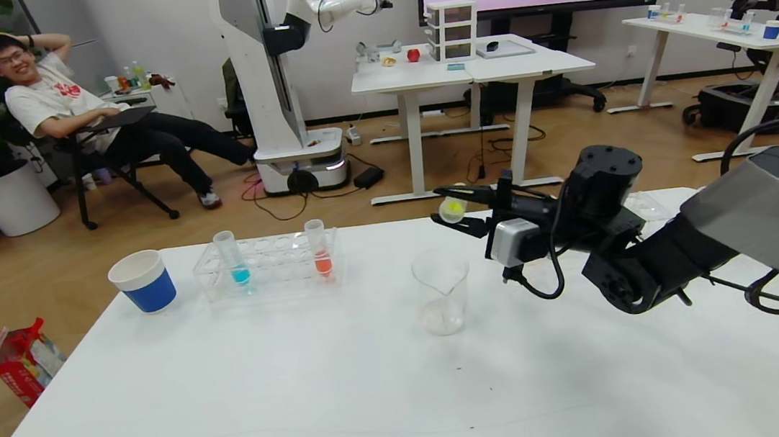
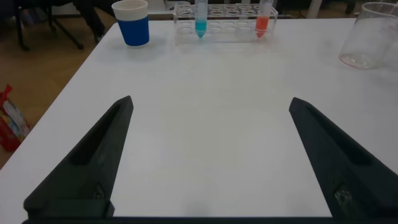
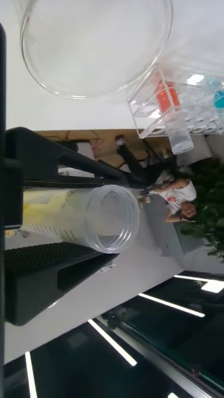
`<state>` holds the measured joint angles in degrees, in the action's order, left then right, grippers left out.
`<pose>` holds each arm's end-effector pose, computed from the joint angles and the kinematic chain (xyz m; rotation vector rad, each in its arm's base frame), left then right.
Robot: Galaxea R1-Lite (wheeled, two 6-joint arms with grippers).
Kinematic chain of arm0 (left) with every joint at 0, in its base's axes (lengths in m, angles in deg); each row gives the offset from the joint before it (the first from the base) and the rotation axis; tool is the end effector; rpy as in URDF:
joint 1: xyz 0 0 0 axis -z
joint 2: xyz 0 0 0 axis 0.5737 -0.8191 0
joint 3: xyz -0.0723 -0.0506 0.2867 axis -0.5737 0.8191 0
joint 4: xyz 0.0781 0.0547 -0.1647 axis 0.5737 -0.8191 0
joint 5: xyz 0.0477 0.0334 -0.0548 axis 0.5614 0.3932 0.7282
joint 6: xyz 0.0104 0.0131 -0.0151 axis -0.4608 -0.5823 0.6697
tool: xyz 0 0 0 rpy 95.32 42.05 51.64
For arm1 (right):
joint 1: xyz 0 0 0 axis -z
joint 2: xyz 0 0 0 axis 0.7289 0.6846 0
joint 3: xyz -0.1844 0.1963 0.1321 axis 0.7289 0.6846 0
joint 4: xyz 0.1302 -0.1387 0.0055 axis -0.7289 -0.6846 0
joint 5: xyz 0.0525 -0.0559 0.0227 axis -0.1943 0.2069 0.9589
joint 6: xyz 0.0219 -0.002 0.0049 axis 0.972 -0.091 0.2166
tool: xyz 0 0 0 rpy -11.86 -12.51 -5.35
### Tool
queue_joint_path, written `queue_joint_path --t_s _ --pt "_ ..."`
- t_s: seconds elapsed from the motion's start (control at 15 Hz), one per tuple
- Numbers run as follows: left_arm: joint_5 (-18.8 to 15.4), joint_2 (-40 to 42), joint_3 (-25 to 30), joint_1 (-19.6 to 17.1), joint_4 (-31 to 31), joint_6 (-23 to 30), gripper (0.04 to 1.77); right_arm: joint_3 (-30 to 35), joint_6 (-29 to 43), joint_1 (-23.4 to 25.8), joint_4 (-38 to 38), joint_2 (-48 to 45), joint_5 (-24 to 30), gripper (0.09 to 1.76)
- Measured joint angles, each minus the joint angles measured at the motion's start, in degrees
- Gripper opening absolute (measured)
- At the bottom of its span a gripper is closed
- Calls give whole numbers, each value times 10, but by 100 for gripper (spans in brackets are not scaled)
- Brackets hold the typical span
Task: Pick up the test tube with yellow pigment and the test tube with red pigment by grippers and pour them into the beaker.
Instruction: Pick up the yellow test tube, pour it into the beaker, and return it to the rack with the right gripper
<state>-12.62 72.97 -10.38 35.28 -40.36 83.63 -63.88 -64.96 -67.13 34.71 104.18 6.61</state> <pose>-0.0228 0.0000 0.0747 0.0066 0.0047 -0.0109 0.4034 0.1670 0.1280 -1.0533 -0.8464 0.9230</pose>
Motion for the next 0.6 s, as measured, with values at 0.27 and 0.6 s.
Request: queue_joint_path --t_s 0.27,0.6 --pt "0 0 0 0 0 0 175 -20 -29 4 0 23 1 51" --pt "0 0 0 0 0 0 175 -35 -65 4 -1 34 30 51"
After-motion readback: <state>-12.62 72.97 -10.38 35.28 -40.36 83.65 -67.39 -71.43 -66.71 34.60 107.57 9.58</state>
